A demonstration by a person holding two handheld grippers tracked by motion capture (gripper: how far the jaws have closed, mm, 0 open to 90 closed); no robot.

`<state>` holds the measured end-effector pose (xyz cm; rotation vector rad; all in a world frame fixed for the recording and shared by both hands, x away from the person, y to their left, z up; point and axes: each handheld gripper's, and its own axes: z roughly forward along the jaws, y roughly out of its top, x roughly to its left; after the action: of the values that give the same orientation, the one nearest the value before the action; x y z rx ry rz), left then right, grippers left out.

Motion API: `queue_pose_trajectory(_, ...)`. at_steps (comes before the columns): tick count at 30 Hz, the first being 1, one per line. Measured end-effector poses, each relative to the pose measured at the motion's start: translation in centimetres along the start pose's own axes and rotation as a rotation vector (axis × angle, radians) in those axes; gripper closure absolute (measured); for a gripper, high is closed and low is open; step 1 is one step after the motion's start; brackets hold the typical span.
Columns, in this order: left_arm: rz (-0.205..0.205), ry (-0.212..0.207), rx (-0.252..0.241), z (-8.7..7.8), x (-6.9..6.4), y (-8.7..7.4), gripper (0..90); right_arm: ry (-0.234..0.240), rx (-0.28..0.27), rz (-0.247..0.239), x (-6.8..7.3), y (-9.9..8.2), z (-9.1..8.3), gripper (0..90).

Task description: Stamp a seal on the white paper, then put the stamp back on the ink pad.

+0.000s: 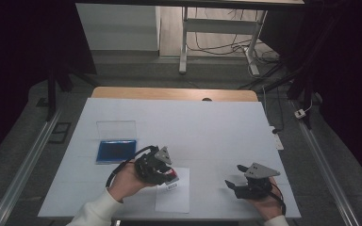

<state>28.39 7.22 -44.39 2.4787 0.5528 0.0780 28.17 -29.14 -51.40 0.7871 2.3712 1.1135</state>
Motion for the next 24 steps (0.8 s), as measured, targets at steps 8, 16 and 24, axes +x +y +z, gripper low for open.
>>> queue_pose_trajectory(8,-0.025,0.013,-0.038,-1.7,1.1,-0.8,70.1,0.001,0.0,0.001,0.0,0.0,0.0,24.4)
queue_pose_trajectory(16,-0.045,0.028,-0.076,-3.0,1.9,-1.4,70.1,0.001,0.0,0.002,0.0,0.0,0.0,24.4)
queue_pose_trajectory(24,-0.069,0.058,-0.098,-3.9,2.9,-2.1,70.1,0.002,-0.004,0.002,-0.1,-0.1,-0.1,24.5)
